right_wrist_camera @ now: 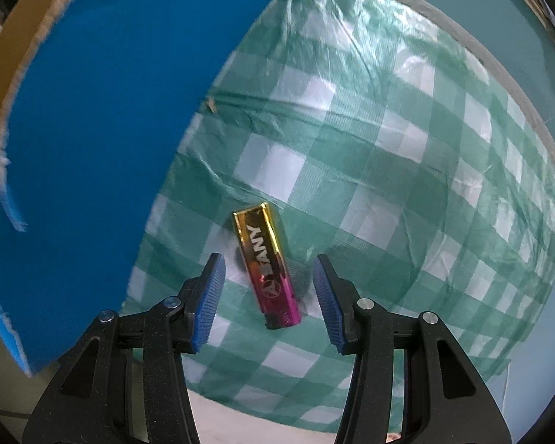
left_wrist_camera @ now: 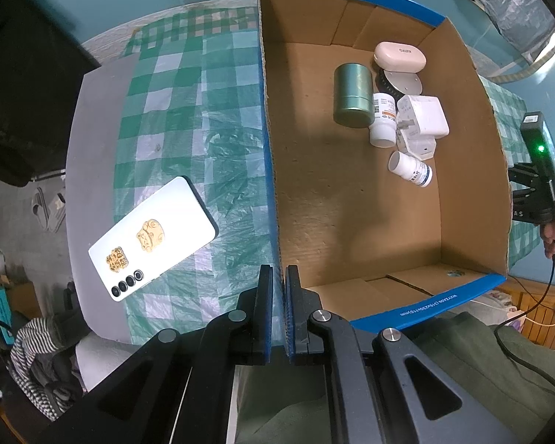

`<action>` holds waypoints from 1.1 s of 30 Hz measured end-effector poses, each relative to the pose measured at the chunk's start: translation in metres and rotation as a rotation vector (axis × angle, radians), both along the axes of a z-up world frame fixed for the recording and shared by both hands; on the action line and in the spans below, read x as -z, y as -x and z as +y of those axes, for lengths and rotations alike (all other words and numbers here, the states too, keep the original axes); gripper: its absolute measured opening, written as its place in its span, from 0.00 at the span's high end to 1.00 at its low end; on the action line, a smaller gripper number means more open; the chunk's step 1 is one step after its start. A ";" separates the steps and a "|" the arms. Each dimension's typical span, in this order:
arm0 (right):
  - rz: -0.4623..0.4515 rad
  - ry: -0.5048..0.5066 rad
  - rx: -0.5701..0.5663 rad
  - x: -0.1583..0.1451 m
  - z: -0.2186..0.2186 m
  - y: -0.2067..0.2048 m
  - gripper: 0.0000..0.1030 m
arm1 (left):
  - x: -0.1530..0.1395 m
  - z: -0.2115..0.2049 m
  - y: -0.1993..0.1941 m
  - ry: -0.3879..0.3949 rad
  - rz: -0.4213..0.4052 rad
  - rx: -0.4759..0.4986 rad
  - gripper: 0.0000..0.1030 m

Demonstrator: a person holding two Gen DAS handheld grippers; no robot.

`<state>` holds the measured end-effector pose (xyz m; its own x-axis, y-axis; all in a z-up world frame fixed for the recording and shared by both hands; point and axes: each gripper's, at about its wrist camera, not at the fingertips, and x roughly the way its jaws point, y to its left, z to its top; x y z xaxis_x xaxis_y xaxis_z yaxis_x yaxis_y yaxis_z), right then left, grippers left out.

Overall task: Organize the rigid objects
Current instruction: 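Close the right gripper on the SANY battery and lift it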

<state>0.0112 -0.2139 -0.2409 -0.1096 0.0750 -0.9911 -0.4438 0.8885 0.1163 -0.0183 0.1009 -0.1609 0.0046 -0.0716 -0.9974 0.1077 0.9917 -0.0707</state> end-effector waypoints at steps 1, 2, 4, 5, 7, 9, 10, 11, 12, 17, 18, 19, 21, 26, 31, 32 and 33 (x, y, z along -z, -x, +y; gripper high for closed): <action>0.003 0.000 0.004 0.002 0.000 0.001 0.52 | 0.000 0.000 0.000 0.000 0.000 -0.001 0.94; 0.003 -0.004 0.006 0.003 0.000 0.001 0.52 | 0.000 0.001 0.000 0.001 0.001 -0.002 0.94; 0.003 -0.010 0.007 0.004 0.002 0.003 0.53 | 0.000 0.001 0.000 0.001 0.001 -0.002 0.94; 0.001 -0.008 0.007 0.004 0.002 0.003 0.53 | -0.001 0.001 0.000 0.000 0.001 -0.002 0.94; -0.003 -0.004 0.007 0.004 0.003 0.004 0.59 | 0.000 0.001 0.000 0.000 0.000 -0.002 0.94; -0.011 -0.008 0.013 0.004 0.005 0.002 0.67 | 0.000 0.002 0.000 0.001 0.001 -0.002 0.94; -0.011 -0.010 0.020 0.003 0.005 0.002 0.69 | 0.000 0.001 0.000 0.000 0.001 -0.002 0.94; -0.010 -0.009 0.025 0.004 0.006 0.001 0.69 | 0.000 0.001 0.000 0.000 0.000 -0.002 0.94; -0.008 -0.009 0.030 0.004 0.006 -0.003 0.70 | -0.001 0.001 0.000 0.000 0.000 -0.002 0.94; -0.004 0.004 0.044 0.003 0.007 -0.007 0.78 | -0.002 0.002 -0.001 0.001 -0.001 -0.006 0.94; -0.005 0.005 0.051 0.003 0.007 -0.008 0.79 | -0.002 0.002 -0.001 0.001 -0.001 -0.005 0.94; -0.003 0.005 0.062 0.003 0.007 -0.009 0.79 | -0.002 0.003 -0.001 0.001 -0.002 -0.004 0.94; 0.002 -0.002 0.077 0.003 0.003 -0.008 0.79 | -0.002 0.003 -0.001 0.000 0.000 -0.004 0.94; 0.006 -0.017 0.107 0.001 -0.009 -0.010 0.79 | -0.001 0.003 0.000 0.001 0.001 -0.004 0.94; 0.003 -0.034 0.130 -0.007 -0.020 -0.019 0.79 | 0.000 0.002 0.000 0.001 0.000 -0.004 0.94; 0.002 -0.036 0.133 -0.010 -0.022 -0.021 0.79 | 0.000 0.003 0.000 0.001 0.001 -0.004 0.94; 0.001 -0.039 0.136 -0.011 -0.023 -0.022 0.79 | 0.000 0.003 0.000 0.001 0.001 -0.004 0.94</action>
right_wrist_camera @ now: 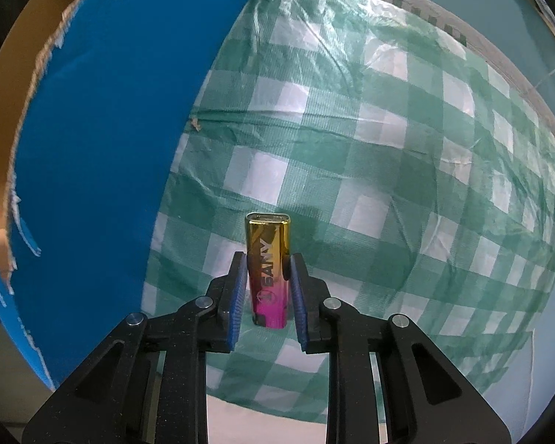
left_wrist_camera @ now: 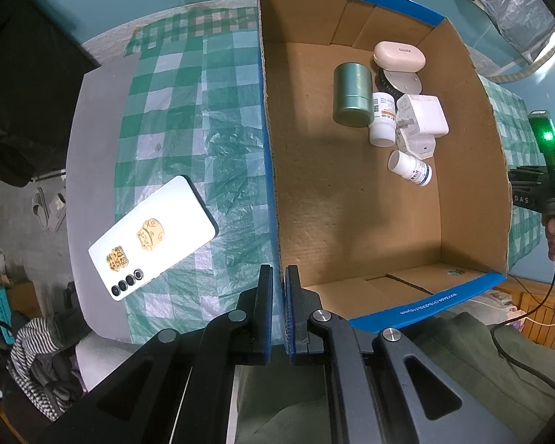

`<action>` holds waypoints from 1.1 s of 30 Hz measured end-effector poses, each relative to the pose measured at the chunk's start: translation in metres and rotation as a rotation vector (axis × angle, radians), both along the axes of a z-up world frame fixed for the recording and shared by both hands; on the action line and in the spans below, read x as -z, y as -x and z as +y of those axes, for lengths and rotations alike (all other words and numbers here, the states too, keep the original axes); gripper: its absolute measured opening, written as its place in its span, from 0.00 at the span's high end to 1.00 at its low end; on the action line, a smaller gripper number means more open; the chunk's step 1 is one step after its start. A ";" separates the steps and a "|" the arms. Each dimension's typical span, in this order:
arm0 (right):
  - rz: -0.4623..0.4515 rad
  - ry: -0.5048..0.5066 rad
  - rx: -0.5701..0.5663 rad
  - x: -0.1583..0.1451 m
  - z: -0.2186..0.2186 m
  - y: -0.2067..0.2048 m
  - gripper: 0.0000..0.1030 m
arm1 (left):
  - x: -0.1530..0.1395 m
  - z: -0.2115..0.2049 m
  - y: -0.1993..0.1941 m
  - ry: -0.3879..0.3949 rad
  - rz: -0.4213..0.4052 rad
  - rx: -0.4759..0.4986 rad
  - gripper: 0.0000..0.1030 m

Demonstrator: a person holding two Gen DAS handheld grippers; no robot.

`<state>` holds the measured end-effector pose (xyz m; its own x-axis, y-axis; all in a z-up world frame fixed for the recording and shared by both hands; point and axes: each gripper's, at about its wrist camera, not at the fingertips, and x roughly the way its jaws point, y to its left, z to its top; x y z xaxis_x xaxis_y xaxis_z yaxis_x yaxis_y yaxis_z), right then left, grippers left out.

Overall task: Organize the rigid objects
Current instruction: 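Close the right gripper on the SANY battery and lift it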

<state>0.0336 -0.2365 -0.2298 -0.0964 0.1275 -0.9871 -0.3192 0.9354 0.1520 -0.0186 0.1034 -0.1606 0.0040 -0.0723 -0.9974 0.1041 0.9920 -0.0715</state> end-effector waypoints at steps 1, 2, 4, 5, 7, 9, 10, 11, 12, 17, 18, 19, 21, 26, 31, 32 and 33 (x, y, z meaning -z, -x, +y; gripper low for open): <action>0.001 -0.002 0.001 -0.001 -0.001 -0.001 0.79 | 0.000 0.000 0.000 0.000 -0.001 0.000 0.94; -0.001 -0.004 0.003 -0.003 -0.002 -0.003 0.80 | 0.000 0.000 0.000 0.000 -0.001 0.000 0.94; -0.004 -0.008 0.005 -0.010 -0.003 0.001 0.80 | 0.000 0.000 0.000 0.000 0.000 0.000 0.94; -0.006 -0.011 0.006 -0.012 -0.003 0.000 0.80 | 0.001 -0.001 0.000 -0.001 0.001 -0.001 0.94; -0.009 -0.014 0.007 -0.014 -0.004 -0.001 0.80 | 0.002 -0.001 0.000 0.000 0.003 -0.001 0.94; -0.006 -0.013 0.008 -0.017 -0.007 0.000 0.80 | 0.003 -0.002 0.001 -0.001 0.005 0.002 0.94; -0.003 -0.007 0.006 -0.016 -0.004 0.000 0.80 | 0.003 -0.003 0.001 -0.003 0.006 0.004 0.94; -0.002 0.000 0.003 -0.015 -0.003 -0.001 0.80 | 0.004 -0.003 0.001 -0.004 0.007 0.005 0.94; 0.000 0.004 0.002 -0.014 -0.002 -0.004 0.80 | 0.004 -0.003 0.001 -0.004 0.007 0.004 0.94; 0.012 0.020 0.000 0.002 0.001 -0.003 0.80 | 0.004 -0.003 0.002 -0.002 0.007 -0.005 0.94; 0.012 0.020 0.002 0.003 0.002 -0.003 0.79 | 0.004 -0.003 0.002 -0.004 0.006 -0.003 0.94; 0.011 0.018 0.005 0.003 0.002 -0.003 0.79 | 0.004 -0.003 0.003 -0.004 0.006 -0.002 0.94; 0.010 0.020 0.009 0.003 0.002 -0.002 0.79 | 0.004 -0.002 0.003 -0.003 0.007 -0.004 0.94; 0.015 0.033 0.014 0.006 0.003 0.002 0.79 | 0.004 -0.002 0.003 -0.003 0.009 -0.004 0.94; -0.006 0.057 0.009 0.012 0.009 0.006 0.77 | 0.004 -0.001 0.003 -0.001 0.009 -0.005 0.94; -0.012 0.061 0.004 0.013 0.012 0.008 0.76 | 0.004 -0.001 0.003 -0.001 0.010 -0.005 0.94; -0.019 0.066 -0.004 0.013 0.014 0.010 0.77 | 0.004 -0.001 0.003 0.000 0.010 -0.005 0.94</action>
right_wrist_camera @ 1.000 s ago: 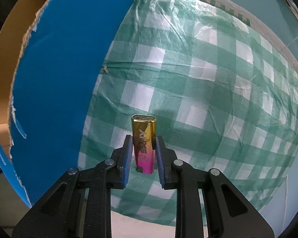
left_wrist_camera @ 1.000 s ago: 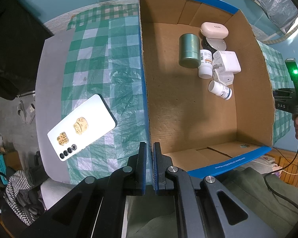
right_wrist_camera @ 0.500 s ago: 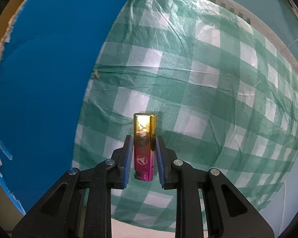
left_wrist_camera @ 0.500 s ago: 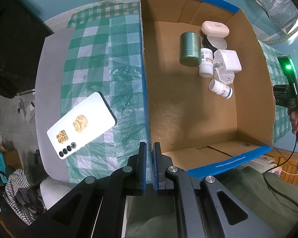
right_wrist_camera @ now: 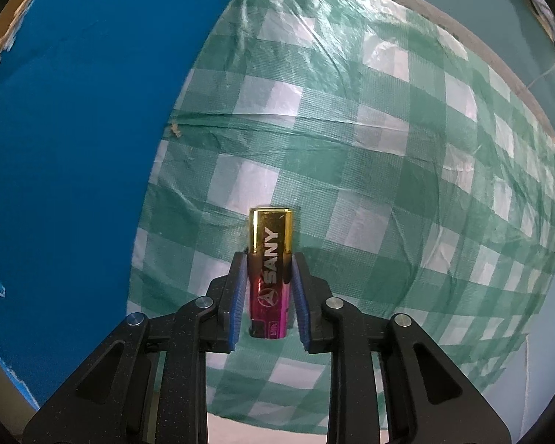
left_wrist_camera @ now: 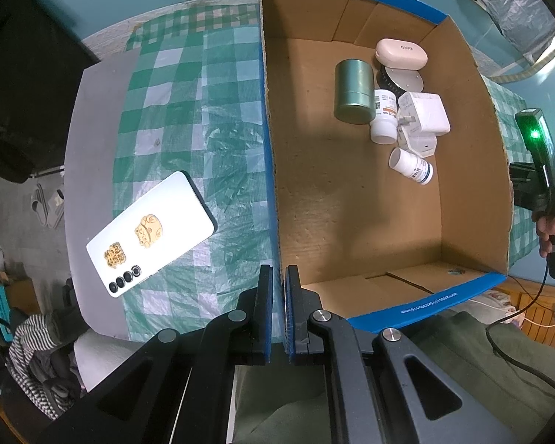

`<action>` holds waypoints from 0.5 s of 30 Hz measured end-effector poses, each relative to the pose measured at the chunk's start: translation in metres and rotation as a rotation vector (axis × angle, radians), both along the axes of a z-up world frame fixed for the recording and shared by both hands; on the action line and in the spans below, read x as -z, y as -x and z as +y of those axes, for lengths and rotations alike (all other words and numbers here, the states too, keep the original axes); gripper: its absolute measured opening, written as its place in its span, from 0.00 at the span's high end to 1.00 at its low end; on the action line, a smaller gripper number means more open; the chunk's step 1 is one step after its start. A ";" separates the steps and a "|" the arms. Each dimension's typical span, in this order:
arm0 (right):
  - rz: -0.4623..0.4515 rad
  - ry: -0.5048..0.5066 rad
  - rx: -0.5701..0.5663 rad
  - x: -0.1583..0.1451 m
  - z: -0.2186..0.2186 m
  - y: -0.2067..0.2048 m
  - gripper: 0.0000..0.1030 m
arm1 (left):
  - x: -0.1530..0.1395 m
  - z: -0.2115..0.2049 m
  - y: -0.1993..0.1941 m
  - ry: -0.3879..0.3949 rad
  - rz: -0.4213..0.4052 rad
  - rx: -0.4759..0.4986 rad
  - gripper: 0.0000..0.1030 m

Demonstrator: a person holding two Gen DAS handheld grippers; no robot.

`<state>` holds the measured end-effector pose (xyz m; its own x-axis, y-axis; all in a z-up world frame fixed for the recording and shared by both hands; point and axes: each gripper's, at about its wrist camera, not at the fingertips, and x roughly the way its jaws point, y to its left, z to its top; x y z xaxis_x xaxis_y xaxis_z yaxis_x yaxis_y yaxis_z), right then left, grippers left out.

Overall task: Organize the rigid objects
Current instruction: 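Close the right gripper on the SANY battery and lift it, then carry the battery into the box with the right gripper and release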

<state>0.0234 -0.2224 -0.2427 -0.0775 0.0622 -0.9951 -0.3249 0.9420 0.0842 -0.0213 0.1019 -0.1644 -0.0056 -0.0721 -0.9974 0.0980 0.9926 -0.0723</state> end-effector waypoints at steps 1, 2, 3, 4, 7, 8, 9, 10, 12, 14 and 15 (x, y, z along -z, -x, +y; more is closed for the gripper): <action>-0.010 0.007 -0.003 0.000 0.002 0.002 0.77 | 0.000 0.000 0.000 0.001 0.000 0.000 0.94; -0.016 0.009 0.000 0.001 0.003 0.004 0.78 | 0.000 0.000 0.000 0.001 0.000 0.000 0.94; -0.016 0.009 0.004 0.001 0.003 0.005 0.78 | 0.000 -0.001 0.000 0.001 -0.001 0.001 0.94; -0.012 0.006 0.010 0.001 0.003 0.006 0.78 | 0.000 -0.001 -0.001 0.001 -0.001 0.002 0.94; 0.011 -0.014 0.031 0.000 0.001 0.007 0.79 | -0.001 -0.001 -0.001 0.001 -0.002 0.003 0.94; 0.010 -0.016 0.031 -0.002 0.001 0.007 0.79 | 0.000 -0.001 -0.002 0.001 -0.001 0.002 0.94; 0.007 -0.019 0.032 -0.004 0.001 0.007 0.79 | 0.000 0.000 -0.001 0.001 -0.001 0.001 0.94; 0.008 -0.023 0.033 -0.007 0.001 0.006 0.79 | 0.000 -0.001 -0.001 0.002 -0.001 0.000 0.94; 0.005 -0.031 0.035 -0.013 0.001 0.005 0.79 | 0.000 -0.001 -0.001 0.004 0.000 0.000 0.94; 0.005 -0.038 0.034 -0.018 0.000 0.004 0.79 | 0.000 -0.001 -0.001 0.003 0.001 0.002 0.94; 0.002 -0.040 0.033 -0.021 0.001 0.003 0.79 | 0.000 -0.001 -0.001 0.002 0.000 0.003 0.94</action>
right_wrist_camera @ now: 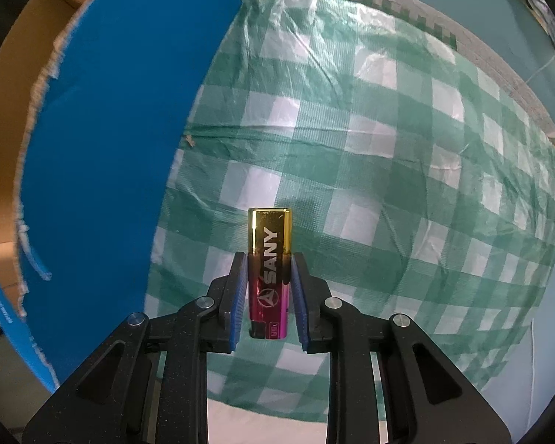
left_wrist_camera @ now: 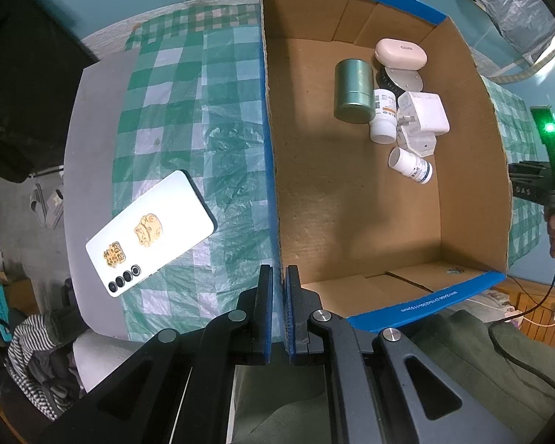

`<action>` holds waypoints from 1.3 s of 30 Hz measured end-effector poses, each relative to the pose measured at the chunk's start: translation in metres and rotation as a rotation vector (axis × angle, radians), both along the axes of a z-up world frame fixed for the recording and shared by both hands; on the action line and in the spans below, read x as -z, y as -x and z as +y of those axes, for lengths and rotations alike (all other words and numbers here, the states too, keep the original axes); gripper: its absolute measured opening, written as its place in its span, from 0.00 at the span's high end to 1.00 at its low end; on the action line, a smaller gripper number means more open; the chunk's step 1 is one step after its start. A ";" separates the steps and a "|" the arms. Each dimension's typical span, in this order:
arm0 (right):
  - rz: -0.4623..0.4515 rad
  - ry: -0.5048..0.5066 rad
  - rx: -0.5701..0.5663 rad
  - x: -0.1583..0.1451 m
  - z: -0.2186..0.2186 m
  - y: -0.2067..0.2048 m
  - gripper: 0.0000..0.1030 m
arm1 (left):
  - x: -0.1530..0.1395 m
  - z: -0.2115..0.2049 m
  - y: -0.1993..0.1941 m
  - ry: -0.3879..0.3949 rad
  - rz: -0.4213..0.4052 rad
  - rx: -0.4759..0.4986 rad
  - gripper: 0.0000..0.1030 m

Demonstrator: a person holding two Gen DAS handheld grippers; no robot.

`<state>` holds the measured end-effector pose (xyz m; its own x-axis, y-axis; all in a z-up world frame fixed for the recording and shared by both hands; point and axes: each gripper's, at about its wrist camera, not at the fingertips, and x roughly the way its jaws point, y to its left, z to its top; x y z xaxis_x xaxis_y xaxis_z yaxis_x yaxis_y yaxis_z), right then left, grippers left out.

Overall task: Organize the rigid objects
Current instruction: 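Carry the battery into the box with the right gripper and release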

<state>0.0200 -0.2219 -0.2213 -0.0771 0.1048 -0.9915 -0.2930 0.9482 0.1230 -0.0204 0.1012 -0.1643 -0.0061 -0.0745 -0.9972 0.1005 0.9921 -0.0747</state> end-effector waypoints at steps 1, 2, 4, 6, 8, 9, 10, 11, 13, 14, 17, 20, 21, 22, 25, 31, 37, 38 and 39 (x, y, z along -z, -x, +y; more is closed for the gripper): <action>0.001 -0.003 -0.003 -0.003 0.001 -0.001 0.79 | 0.000 0.000 0.000 -0.001 0.000 0.001 0.94; 0.000 -0.005 -0.007 -0.006 0.001 -0.002 0.79 | 0.000 0.000 0.000 0.000 0.000 0.000 0.94; -0.005 -0.007 -0.014 -0.010 0.000 -0.008 0.79 | 0.000 0.000 0.000 0.001 0.000 -0.001 0.94; -0.011 -0.011 -0.020 -0.019 0.001 -0.012 0.79 | 0.000 0.000 0.000 0.003 -0.001 -0.002 0.94; -0.021 -0.017 -0.026 -0.028 0.003 -0.014 0.79 | 0.000 0.000 0.000 0.000 -0.001 0.000 0.94; -0.026 -0.020 -0.028 -0.032 0.003 -0.016 0.79 | 0.001 -0.001 0.000 -0.001 -0.001 0.000 0.94; -0.032 -0.023 -0.030 -0.037 0.003 -0.018 0.79 | 0.000 -0.001 0.000 -0.001 -0.002 0.000 0.94; -0.037 -0.026 -0.033 -0.041 0.004 -0.019 0.79 | 0.000 -0.001 0.000 0.000 -0.003 0.000 0.94; -0.049 -0.030 -0.036 -0.050 0.004 -0.021 0.79 | 0.000 -0.001 0.000 0.001 -0.004 0.000 0.94; -0.054 -0.033 -0.040 -0.055 0.005 -0.023 0.79 | -0.001 -0.001 0.000 0.000 -0.005 0.000 0.94; -0.074 -0.050 -0.045 -0.070 0.012 -0.027 0.79 | -0.001 -0.001 0.000 0.001 -0.005 -0.001 0.94; -0.100 -0.068 -0.058 -0.087 0.022 -0.034 0.79 | -0.001 0.000 0.000 0.001 -0.005 -0.001 0.94; -0.105 -0.074 -0.066 -0.091 0.024 -0.036 0.79 | -0.002 0.000 0.000 0.001 -0.006 0.000 0.94; -0.112 -0.078 -0.071 -0.096 0.028 -0.038 0.79 | -0.002 0.000 0.000 0.002 -0.006 -0.001 0.94; -0.131 -0.092 -0.097 -0.108 0.040 -0.044 0.79 | -0.002 0.000 0.000 0.003 -0.007 -0.002 0.94; -0.150 -0.105 -0.141 -0.114 0.064 -0.057 0.79 | -0.003 0.001 -0.001 0.004 -0.010 -0.002 0.94; -0.151 -0.111 -0.185 -0.107 0.091 -0.067 0.79 | -0.005 0.001 -0.002 0.006 -0.012 0.000 0.94; -0.148 -0.110 -0.194 -0.105 0.095 -0.068 0.79 | -0.005 0.001 -0.002 0.006 -0.012 0.000 0.94; -0.143 -0.108 -0.205 -0.101 0.100 -0.070 0.79 | -0.005 0.001 -0.003 0.005 -0.013 0.002 0.94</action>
<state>0.0897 -0.1223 -0.1199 0.0326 0.2073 -0.9777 -0.4990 0.8510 0.1638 -0.0174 0.1019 -0.1589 0.0069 -0.0791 -0.9968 0.1033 0.9916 -0.0779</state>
